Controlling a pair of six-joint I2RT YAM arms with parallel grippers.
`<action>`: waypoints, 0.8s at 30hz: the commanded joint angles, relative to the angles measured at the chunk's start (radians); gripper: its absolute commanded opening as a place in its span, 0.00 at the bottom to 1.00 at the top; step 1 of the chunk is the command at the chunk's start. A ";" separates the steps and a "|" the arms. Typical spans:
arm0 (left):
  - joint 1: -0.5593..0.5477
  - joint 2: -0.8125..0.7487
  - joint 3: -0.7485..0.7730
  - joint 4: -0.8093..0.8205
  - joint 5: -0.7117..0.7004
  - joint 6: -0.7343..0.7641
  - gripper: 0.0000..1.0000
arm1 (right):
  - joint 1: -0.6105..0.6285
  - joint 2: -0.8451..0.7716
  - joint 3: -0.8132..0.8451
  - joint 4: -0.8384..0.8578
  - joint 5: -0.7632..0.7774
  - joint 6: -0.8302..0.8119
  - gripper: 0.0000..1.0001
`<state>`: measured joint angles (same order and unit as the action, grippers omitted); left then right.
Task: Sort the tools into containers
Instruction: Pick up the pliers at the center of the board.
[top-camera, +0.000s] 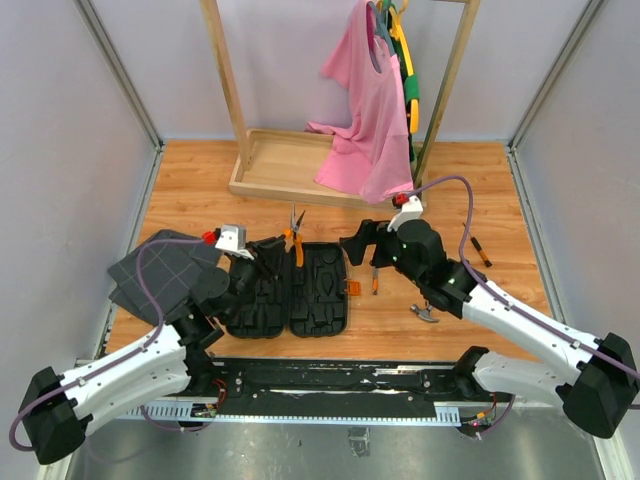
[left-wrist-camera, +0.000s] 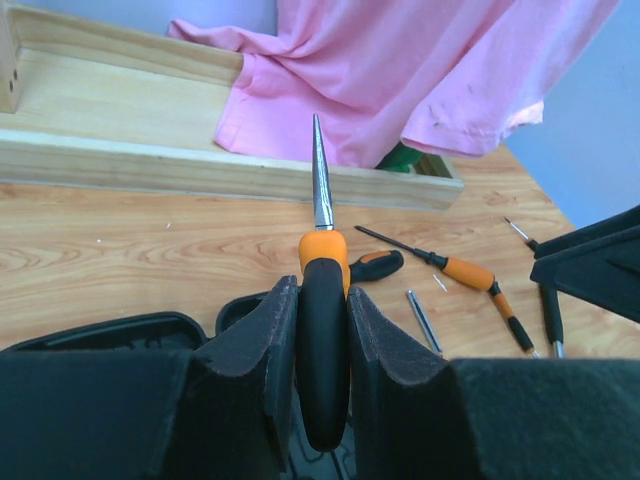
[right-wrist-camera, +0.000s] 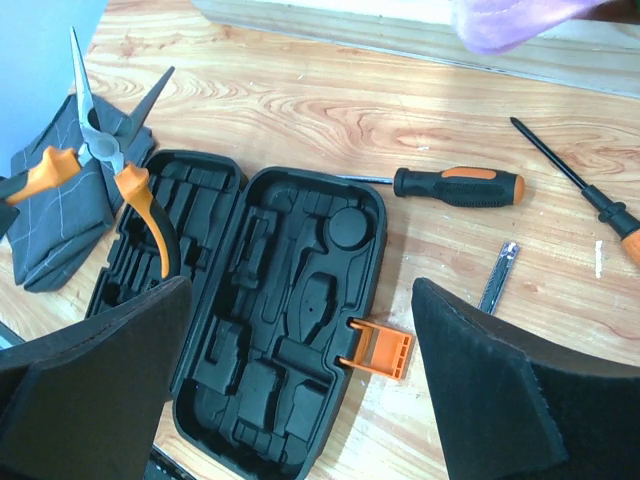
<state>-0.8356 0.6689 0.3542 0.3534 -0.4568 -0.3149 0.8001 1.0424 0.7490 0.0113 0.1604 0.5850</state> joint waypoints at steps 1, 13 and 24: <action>-0.007 0.044 -0.030 0.322 -0.058 0.015 0.00 | -0.038 0.002 0.044 0.037 -0.018 0.028 0.92; -0.007 0.290 -0.003 0.453 -0.020 -0.065 0.00 | -0.042 -0.006 0.036 0.077 0.063 -0.003 0.91; -0.007 0.384 -0.026 0.476 -0.005 -0.047 0.00 | -0.042 -0.022 0.001 0.055 0.074 -0.028 0.91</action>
<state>-0.8356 1.0328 0.3229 0.7330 -0.4622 -0.3641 0.7727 1.0435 0.7673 0.0551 0.2165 0.5781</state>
